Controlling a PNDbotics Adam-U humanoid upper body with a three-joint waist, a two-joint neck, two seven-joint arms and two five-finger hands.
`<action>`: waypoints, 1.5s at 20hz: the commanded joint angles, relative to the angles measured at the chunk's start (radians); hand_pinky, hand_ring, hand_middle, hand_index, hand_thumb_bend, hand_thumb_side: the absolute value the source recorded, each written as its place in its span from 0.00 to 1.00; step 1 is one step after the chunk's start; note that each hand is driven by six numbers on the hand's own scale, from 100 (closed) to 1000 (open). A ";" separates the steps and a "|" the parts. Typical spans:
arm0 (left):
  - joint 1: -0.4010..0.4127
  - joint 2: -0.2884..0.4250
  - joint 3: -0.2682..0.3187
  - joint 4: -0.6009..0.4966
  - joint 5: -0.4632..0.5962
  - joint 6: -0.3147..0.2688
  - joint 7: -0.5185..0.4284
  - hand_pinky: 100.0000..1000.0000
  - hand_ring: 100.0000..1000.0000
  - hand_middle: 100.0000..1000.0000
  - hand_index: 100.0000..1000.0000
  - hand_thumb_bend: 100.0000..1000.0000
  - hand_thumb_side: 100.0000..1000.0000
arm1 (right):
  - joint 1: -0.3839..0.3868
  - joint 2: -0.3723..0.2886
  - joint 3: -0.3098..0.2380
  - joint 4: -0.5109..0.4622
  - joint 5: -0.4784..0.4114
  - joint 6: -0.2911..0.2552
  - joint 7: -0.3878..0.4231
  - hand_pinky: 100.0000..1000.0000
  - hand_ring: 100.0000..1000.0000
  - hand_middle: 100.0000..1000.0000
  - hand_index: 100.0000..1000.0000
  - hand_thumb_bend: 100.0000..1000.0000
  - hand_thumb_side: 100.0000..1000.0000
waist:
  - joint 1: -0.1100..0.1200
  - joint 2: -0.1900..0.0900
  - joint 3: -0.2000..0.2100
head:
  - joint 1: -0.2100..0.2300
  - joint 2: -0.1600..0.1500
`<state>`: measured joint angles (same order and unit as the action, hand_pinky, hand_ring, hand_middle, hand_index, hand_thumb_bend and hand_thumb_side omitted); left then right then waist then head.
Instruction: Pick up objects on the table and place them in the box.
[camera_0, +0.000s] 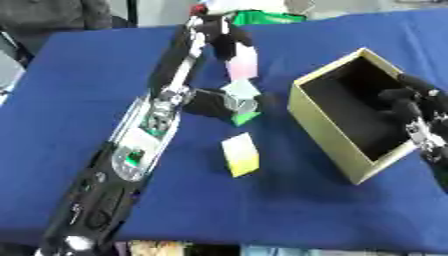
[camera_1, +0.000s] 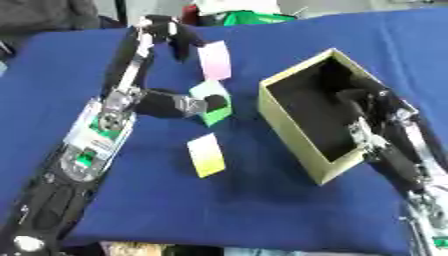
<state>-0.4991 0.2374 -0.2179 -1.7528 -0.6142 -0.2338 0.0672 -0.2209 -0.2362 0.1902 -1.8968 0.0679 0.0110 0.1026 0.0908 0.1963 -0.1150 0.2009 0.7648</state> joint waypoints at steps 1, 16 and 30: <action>-0.014 0.052 0.012 -0.033 -0.026 0.010 -0.068 0.46 0.43 0.40 0.63 0.77 0.26 | -0.010 -0.020 -0.014 -0.028 0.046 -0.016 0.015 0.75 0.91 0.71 0.92 0.20 0.46 | -0.004 -0.014 0.000 | 0.003 0.005; -0.067 0.259 -0.027 0.025 -0.101 0.003 -0.553 0.65 0.58 0.59 0.75 0.67 0.31 | 0.003 -0.032 -0.054 -0.039 0.120 -0.027 -0.007 0.76 0.92 0.73 0.93 0.15 0.40 | 0.001 -0.024 -0.011 | -0.002 0.005; -0.158 0.283 -0.143 0.156 -0.031 -0.130 -0.816 0.77 0.72 0.73 0.83 0.50 0.14 | 0.003 -0.031 -0.048 -0.034 0.114 -0.028 0.007 0.77 0.92 0.72 0.93 0.14 0.44 | 0.004 -0.030 -0.021 | -0.003 0.005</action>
<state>-0.6376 0.4864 -0.3594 -1.5953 -0.6575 -0.3498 -0.7306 -0.2104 -0.2523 0.1421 -1.9119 0.1830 -0.0160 0.1057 0.0979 0.1841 -0.1363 0.1982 0.7648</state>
